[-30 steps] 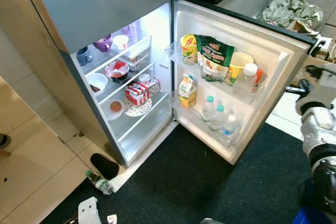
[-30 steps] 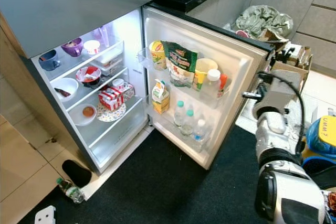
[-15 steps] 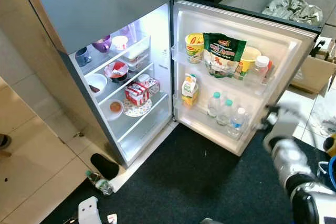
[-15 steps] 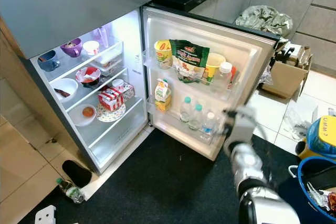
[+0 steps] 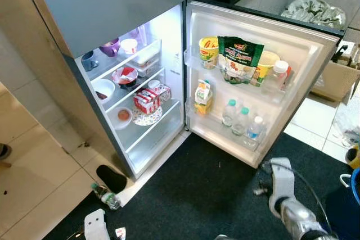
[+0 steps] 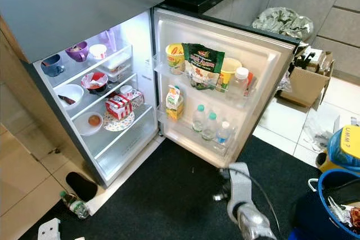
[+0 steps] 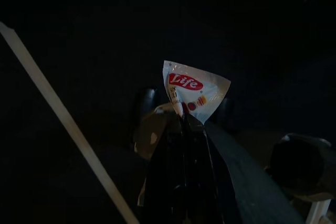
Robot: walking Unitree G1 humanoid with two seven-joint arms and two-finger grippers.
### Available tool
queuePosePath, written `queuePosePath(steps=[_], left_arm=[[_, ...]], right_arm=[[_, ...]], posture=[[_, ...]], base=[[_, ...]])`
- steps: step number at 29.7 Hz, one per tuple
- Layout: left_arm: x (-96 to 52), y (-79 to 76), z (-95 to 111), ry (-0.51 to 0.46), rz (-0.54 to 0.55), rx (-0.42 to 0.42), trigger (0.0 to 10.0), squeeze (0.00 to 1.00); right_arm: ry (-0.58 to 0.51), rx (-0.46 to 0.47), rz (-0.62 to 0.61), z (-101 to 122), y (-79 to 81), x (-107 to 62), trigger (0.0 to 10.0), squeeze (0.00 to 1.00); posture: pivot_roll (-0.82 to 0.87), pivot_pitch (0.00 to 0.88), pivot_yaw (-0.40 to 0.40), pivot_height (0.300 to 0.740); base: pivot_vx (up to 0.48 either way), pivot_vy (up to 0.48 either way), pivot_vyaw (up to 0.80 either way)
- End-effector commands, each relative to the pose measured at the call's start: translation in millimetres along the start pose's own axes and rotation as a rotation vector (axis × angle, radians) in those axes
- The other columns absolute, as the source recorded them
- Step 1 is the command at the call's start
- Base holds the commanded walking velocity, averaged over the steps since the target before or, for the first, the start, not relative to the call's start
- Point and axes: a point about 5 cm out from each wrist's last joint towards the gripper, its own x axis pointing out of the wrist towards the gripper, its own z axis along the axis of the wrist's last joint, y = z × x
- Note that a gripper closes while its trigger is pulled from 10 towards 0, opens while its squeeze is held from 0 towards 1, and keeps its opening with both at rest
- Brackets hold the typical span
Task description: Restocking fridge
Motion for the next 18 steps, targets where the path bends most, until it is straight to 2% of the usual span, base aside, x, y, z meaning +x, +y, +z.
queuePosePath(steps=[1, 2, 5, 9, 10, 11, 13, 14, 16, 17, 18], left_arm=[[-0.1, 0.6, -1, 0.001, 0.011, -0.006, 10.0, 0.00], [-0.1, 0.6, -1, 0.001, 0.011, -0.006, 10.0, 0.00], [-0.6, 8.5, 15, -0.058, 0.062, -0.031, 10.0, 0.00], [-2.0, 16.5, 31, -0.110, 0.111, -0.011, 10.0, 0.00], [-2.7, 19.7, 40, -0.130, 0.133, 0.024, 10.0, 0.00], [-2.7, 19.7, 40, -0.130, 0.133, 0.024, 10.0, 0.00], [-3.8, 23.3, 58, -0.176, 0.173, 0.091, 10.0, 0.00], [-3.8, 23.3, 58, -0.176, 0.173, 0.091, 10.0, 0.00], [-3.5, 21.7, 68, -0.199, 0.190, 0.165, 10.0, 0.00], [-3.5, 21.7, 68, -0.199, 0.190, 0.165, 10.0, 0.00], [-2.6, 18.4, 72, -0.209, 0.191, 0.222, 10.0, 0.00]], right_arm=[[0.035, -0.011, -0.015, -9, -1.6, -1.4, 10.0, 0.00], [0.035, -0.011, -0.015, -9, -1.6, -1.4, 10.0, 0.00], [0.118, -0.002, -0.044, -37, -7.4, -7.9, 10.0, 0.00], [0.150, 0.001, -0.058, -47, -10.5, -11.2, 10.0, 0.00], [0.154, 0.006, -0.063, -49, -11.2, -11.7, 10.0, 0.00], [0.154, 0.006, -0.063, -49, -11.2, -11.7, 10.0, 0.00], [0.151, 0.008, -0.068, -48, -11.1, -11.4, 10.0, 0.00], [0.151, 0.008, -0.068, -48, -11.1, -11.4, 10.0, 0.00], [0.144, 0.006, -0.068, -45, -10.0, -10.4, 10.0, 0.00], [0.144, 0.006, -0.068, -45, -10.0, -10.4, 10.0, 0.00], [0.139, 0.005, -0.067, -44, -9.2, -9.8, 10.0, 0.00]], posture=[[-0.02, 0.003, -0.002, 0.740], [-0.02, 0.003, -0.002, 0.740], [-0.02, 0.000, -0.001, 0.740], [-0.03, 0.000, 0.008, 0.740], [-0.03, 0.000, 0.009, 0.740], [-0.03, 0.000, 0.009, 0.740], [-0.03, 0.000, 0.012, 0.740], [-0.03, 0.000, 0.012, 0.740], [-0.03, 0.000, 0.013, 0.740], [-0.03, 0.000, 0.013, 0.740], [-0.03, 0.000, 0.013, 0.740]], base=[[0.000, 0.000, 0.00], [0.000, 0.000, 0.00], [0.000, 0.000, 0.00], [0.000, 0.000, 0.00], [0.000, 0.000, 0.00], [0.000, 0.000, 0.00], [0.000, 0.000, 0.00], [0.000, 0.000, 0.00], [0.000, 0.000, 0.00], [0.000, 0.000, 0.00], [0.000, 0.000, 0.00]])
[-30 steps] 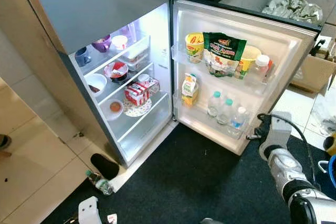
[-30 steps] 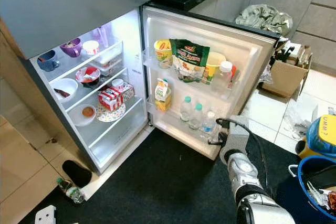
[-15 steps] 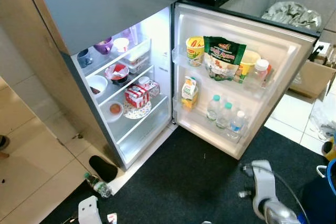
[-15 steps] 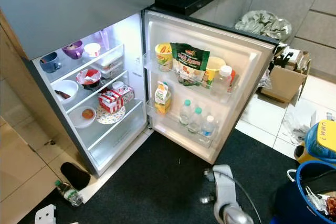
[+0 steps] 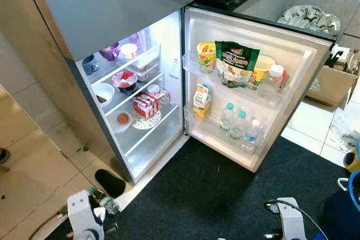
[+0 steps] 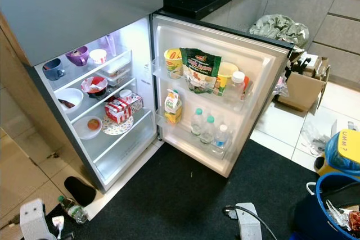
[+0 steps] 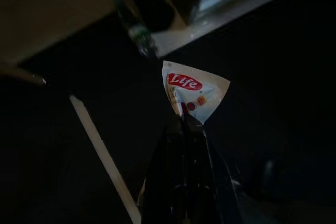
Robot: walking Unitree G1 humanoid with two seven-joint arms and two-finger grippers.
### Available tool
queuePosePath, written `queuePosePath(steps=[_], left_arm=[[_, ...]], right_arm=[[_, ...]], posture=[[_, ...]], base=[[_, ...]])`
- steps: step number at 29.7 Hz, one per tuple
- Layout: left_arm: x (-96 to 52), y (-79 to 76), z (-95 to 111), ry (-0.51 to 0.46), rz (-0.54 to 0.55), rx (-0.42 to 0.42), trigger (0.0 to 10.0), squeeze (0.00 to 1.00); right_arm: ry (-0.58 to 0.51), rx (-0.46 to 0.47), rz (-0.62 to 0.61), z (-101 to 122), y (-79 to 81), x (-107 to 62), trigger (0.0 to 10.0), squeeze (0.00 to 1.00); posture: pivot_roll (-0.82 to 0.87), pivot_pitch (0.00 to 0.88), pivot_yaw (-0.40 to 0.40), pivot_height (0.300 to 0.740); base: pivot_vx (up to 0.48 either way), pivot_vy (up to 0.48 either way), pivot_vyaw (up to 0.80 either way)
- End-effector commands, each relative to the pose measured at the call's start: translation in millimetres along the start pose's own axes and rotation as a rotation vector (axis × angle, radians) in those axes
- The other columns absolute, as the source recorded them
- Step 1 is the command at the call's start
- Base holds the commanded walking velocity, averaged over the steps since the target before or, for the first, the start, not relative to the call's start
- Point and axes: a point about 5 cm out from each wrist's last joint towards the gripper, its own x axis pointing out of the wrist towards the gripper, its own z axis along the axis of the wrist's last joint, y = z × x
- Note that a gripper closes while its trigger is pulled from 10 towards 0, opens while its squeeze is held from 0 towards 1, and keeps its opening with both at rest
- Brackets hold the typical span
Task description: Restocking fridge
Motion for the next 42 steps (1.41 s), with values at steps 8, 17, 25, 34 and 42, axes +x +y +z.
queuePosePath(steps=[8, 17, 25, 34, 42], left_arm=[[2.7, -37.4, -4, 0.006, -0.170, 0.018, 10.0, 0.00], [-11.4, -37.3, -57, 0.190, -0.157, 0.055, 10.0, 0.00], [-14.3, -36.2, -64, 0.206, -0.159, 0.048, 10.0, 0.00], [-12.0, -40.3, -59, 0.191, -0.162, 0.035, 10.0, 0.00], [-11.7, -45.1, -59, 0.191, -0.171, 0.031, 10.0, 0.00]], right_arm=[[-0.037, -0.033, 0.011, 14, 7.2, 2.4, 10.0, 0.00], [-0.054, -0.107, 0.013, 25, 9.1, 3.4, 10.0, 0.00], [-0.023, -0.140, 0.015, 16, 8.2, 2.8, 10.0, 0.00], [-0.008, -0.150, 0.006, 12, 5.3, 2.1, 10.0, 0.00], [-0.014, -0.161, 0.004, 16, 4.7, 2.3, 10.0, 0.00]], posture=[[-0.03, 0.000, 0.007, 0.740], [-0.03, 0.000, -0.002, 0.740], [-0.02, 0.000, -0.008, 0.740], [-0.02, 0.000, -0.013, 0.740], [-0.02, 0.000, -0.017, 0.740]], base=[[0.000, 0.000, 0.00], [0.000, 0.000, 0.50], [0.000, 0.000, 0.79], [0.000, 0.000, 0.79], [0.000, 0.000, 0.79]])
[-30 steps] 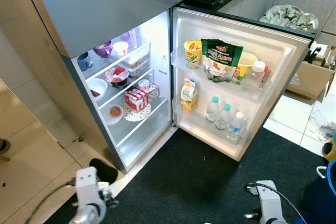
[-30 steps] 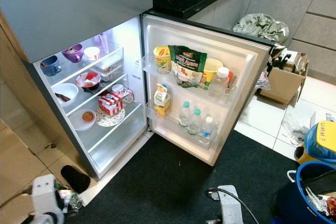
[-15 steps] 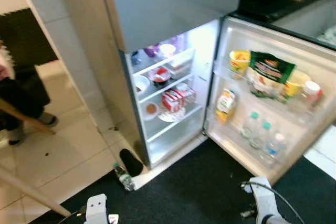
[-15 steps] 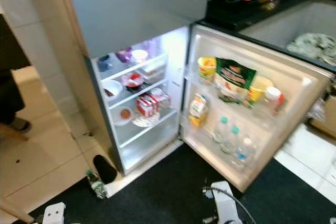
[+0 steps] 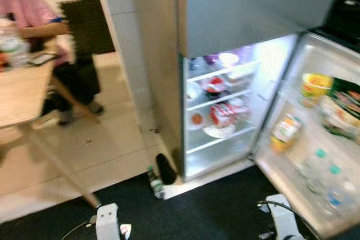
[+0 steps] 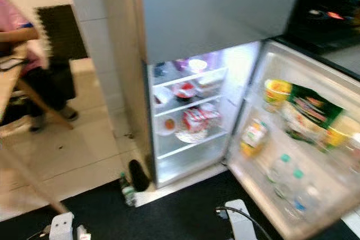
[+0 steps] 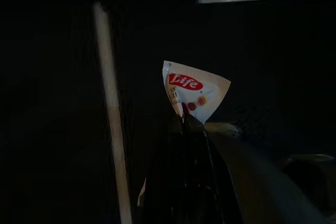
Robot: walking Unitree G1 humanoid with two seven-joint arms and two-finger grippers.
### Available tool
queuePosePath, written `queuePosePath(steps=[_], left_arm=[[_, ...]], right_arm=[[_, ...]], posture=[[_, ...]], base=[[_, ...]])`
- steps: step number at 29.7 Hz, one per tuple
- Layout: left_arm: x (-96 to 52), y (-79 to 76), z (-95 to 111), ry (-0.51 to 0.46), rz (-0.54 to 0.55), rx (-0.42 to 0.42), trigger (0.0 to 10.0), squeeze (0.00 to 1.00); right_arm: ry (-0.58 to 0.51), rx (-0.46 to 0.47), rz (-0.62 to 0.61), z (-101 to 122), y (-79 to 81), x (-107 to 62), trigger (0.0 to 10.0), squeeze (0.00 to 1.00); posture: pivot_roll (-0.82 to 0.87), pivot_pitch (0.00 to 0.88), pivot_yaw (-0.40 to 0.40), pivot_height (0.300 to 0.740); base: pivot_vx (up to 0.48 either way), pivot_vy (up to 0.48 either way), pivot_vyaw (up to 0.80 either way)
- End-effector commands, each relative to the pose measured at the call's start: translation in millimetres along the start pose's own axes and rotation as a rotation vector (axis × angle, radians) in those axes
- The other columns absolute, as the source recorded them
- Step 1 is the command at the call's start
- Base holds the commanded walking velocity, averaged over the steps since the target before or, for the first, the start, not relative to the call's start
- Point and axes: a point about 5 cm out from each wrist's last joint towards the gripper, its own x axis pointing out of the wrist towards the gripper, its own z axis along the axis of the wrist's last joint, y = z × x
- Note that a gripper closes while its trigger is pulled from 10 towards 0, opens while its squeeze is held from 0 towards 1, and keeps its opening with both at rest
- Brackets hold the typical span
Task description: Restocking fridge
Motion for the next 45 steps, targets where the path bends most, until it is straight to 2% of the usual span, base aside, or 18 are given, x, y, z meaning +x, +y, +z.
queuePosePath(steps=[1, 19, 45], left_arm=[[0.9, -3.7, 0, 0.006, -0.011, 0.005, 10.0, 0.00], [0.5, -5.6, -4, 0.017, -0.020, 0.003, 10.0, 0.00], [0.3, -5.4, -5, 0.019, -0.027, 0.001, 10.0, 0.00]], right_arm=[[-0.007, -0.002, 0.006, 4, 2.2, 0.8, 10.0, 0.00], [0.008, -0.001, 0.013, -3, 6.4, 0.7, 10.0, 0.00], [0.004, 0.028, -0.001, -4, 5.9, 0.6, 10.0, 0.00]], posture=[[-0.02, 0.000, -0.015, 0.740], [-0.02, 0.000, -0.013, 0.740], [-0.03, 0.000, -0.009, 0.740]], base=[[0.000, 0.000, 0.79], [0.000, 0.000, 0.79], [0.000, 0.000, 0.00]])
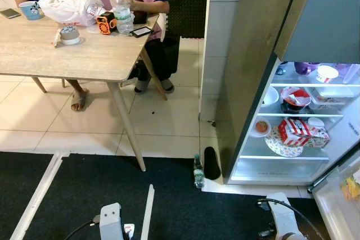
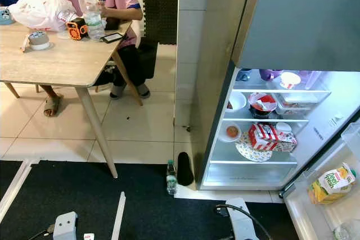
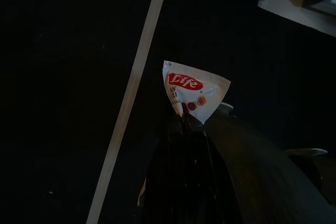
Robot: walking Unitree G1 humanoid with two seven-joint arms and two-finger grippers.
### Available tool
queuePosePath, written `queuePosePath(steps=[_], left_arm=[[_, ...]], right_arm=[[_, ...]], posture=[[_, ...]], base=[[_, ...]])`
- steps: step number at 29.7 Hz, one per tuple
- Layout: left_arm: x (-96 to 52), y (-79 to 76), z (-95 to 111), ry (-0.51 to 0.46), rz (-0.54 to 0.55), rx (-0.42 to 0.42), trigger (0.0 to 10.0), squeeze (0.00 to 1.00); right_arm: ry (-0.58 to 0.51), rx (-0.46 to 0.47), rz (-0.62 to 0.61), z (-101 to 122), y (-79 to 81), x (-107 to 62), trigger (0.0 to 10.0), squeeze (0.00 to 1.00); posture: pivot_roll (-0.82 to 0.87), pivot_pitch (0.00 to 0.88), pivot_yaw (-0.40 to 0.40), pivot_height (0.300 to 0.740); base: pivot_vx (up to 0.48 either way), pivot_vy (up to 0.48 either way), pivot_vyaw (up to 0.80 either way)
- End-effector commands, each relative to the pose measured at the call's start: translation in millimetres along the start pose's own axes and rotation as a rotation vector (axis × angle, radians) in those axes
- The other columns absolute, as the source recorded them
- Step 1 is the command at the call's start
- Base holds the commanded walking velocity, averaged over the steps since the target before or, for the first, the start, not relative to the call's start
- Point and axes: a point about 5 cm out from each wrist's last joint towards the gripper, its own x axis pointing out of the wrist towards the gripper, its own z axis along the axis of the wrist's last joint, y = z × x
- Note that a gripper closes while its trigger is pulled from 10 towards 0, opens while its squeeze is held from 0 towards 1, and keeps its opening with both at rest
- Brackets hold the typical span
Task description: Restocking fridge
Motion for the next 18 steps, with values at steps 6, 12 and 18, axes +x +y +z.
queuePosePath(steps=[6, 12, 18], left_arm=[[-0.1, -1.7, -3.4, 0.017, -0.007, 0.006, 10.0, 0.00], [0.2, -1.2, -1.5, 0.013, -0.006, 0.004, 10.0, 0.00], [0.5, -3.8, -2.9, 0.014, -0.012, -0.002, 10.0, 0.00]], right_arm=[[-0.004, -0.011, 0.013, 1.6, 2.0, 0.4, 10.0, 0.00], [-0.008, -0.010, 0.009, 2.7, 2.0, 0.5, 10.0, 0.00], [-0.005, -0.007, 0.004, 1.9, 1.7, 0.4, 10.0, 0.00]], posture=[[-0.02, 0.000, -0.011, 0.740], [-0.02, 0.000, -0.011, 0.740], [-0.03, 0.000, -0.010, 0.740]], base=[[0.000, 0.000, 0.27], [0.000, 0.000, 0.80], [0.000, 0.000, 0.37]])
